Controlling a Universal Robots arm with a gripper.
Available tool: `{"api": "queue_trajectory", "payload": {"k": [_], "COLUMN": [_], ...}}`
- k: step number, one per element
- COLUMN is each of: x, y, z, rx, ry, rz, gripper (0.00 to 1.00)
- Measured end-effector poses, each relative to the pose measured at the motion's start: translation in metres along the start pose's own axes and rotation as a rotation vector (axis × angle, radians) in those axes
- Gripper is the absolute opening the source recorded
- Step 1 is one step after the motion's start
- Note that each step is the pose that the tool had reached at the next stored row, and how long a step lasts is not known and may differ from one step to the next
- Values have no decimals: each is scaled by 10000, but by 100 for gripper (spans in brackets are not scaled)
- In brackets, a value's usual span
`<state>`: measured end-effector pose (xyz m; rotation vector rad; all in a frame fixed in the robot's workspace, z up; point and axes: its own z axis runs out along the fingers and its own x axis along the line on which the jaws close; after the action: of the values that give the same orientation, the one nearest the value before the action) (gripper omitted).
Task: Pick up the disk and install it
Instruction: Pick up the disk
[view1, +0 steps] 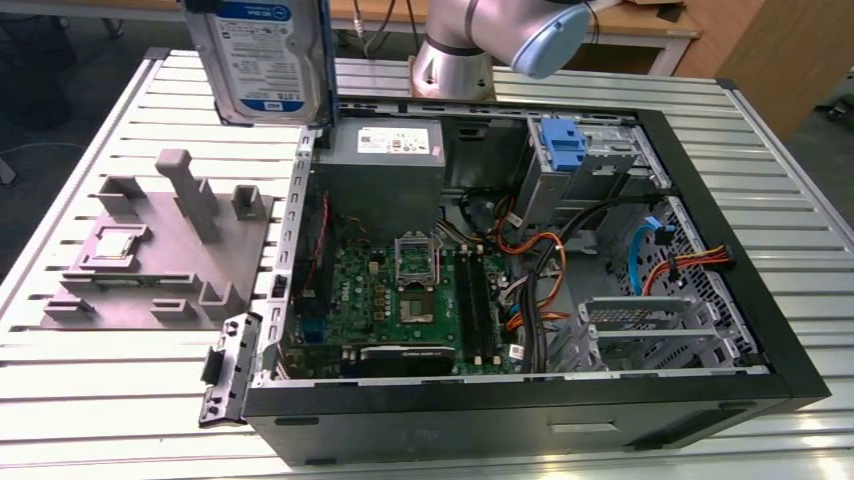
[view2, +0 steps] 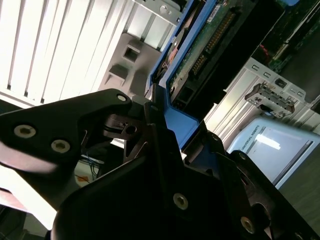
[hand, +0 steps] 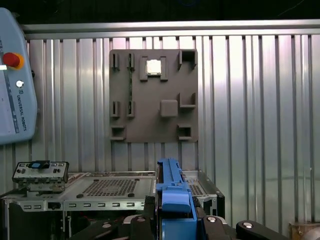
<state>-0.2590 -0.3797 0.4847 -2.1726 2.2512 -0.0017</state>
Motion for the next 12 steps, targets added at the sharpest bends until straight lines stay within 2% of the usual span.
{"api": "queue_trajectory", "payload": {"k": [3, 12], "x": [-2, -3], "y": [-86, -91], "z": [9, 10], "rx": [42, 70], "ry": [-1, 8], "rz": [0, -1], "gripper": [37, 37]}}
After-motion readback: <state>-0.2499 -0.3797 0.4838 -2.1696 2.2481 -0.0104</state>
